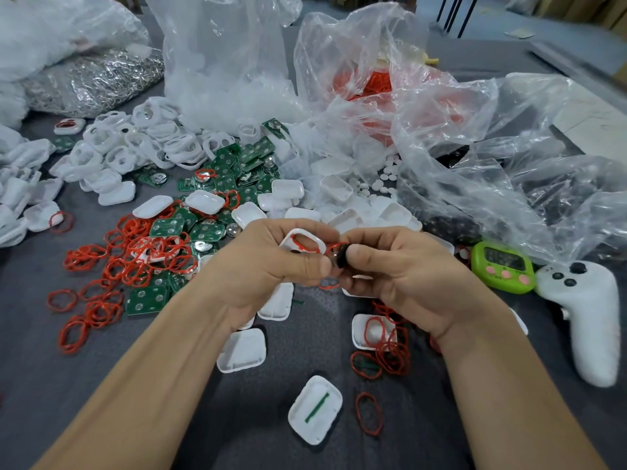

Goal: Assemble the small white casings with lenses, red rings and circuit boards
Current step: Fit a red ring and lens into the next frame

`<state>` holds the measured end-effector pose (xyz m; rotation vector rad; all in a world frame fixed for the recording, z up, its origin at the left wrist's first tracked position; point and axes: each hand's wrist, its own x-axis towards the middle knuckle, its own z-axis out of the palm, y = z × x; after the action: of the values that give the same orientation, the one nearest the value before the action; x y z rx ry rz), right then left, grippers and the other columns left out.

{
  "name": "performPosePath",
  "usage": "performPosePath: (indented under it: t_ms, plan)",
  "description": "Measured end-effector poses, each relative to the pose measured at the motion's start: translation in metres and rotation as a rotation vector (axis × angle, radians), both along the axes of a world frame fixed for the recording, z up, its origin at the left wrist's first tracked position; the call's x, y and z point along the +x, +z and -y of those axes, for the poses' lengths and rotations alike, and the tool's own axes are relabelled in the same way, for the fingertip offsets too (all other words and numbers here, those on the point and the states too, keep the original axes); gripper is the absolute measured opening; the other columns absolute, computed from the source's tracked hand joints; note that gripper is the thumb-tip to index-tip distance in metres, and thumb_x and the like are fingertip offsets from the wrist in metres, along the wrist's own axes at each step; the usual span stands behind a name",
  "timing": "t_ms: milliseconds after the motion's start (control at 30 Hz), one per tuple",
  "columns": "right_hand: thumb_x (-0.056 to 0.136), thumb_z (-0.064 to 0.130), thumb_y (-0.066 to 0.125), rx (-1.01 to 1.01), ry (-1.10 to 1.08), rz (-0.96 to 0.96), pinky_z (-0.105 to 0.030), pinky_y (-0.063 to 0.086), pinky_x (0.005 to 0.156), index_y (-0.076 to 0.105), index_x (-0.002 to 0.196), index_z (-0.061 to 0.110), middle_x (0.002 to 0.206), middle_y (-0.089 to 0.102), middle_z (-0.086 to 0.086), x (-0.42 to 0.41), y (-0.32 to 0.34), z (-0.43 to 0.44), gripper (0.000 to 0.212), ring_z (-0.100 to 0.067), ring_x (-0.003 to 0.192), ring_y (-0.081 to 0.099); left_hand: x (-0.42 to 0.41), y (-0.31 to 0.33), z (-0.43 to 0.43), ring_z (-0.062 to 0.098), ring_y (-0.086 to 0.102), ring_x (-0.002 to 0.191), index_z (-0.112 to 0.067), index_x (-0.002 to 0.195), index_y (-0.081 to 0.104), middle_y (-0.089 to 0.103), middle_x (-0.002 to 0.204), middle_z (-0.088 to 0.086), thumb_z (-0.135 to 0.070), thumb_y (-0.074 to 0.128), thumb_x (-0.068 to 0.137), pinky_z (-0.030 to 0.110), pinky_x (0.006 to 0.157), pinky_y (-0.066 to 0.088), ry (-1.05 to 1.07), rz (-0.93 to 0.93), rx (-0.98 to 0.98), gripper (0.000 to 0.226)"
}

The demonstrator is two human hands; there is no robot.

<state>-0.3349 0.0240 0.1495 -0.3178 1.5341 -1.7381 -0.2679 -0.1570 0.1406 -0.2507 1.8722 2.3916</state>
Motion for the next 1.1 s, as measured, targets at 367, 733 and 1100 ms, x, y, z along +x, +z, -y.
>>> performPosePath:
  t_ms: [367,733,1100]
  plan:
    - [0.096,-0.010,0.058,-0.014,-0.247,-0.048,-0.021,0.058,0.056,0.073,0.096,0.006,0.077,0.073,-0.011,0.007,-0.004,0.020,0.022,-0.016,0.058,0.069,-0.004,-0.004,-0.012,0.015,0.066,0.058,-0.027,0.079,0.076,0.073,0.067,-0.006,-0.012,0.088,0.070,0.028,0.057,0.055,0.466,-0.137,-0.568,0.021]
    - [0.079,0.004,0.059,-0.323,-0.200,0.300,-0.023,0.042,0.049,0.077,0.093,0.007,0.073,0.063,-0.013,-0.001,0.000,0.010,0.023,-0.015,0.052,0.049,-0.003,0.009,-0.014,0.023,0.054,0.053,-0.018,0.079,0.066,0.060,0.063,0.005,-0.023,0.050,0.094,0.023,0.044,0.039,0.502,0.068,0.026,0.022]
    - [0.077,-0.009,0.059,-0.402,-0.159,0.231,-0.020,0.050,0.062,0.065,0.079,0.008,0.087,0.071,-0.007,0.002,0.000,0.012,0.018,-0.013,0.070,0.063,-0.005,0.002,-0.019,0.015,0.063,0.082,-0.016,0.115,0.063,0.063,0.100,0.004,-0.012,0.056,0.104,0.035,0.079,0.056,0.319,-0.098,-0.131,0.014]
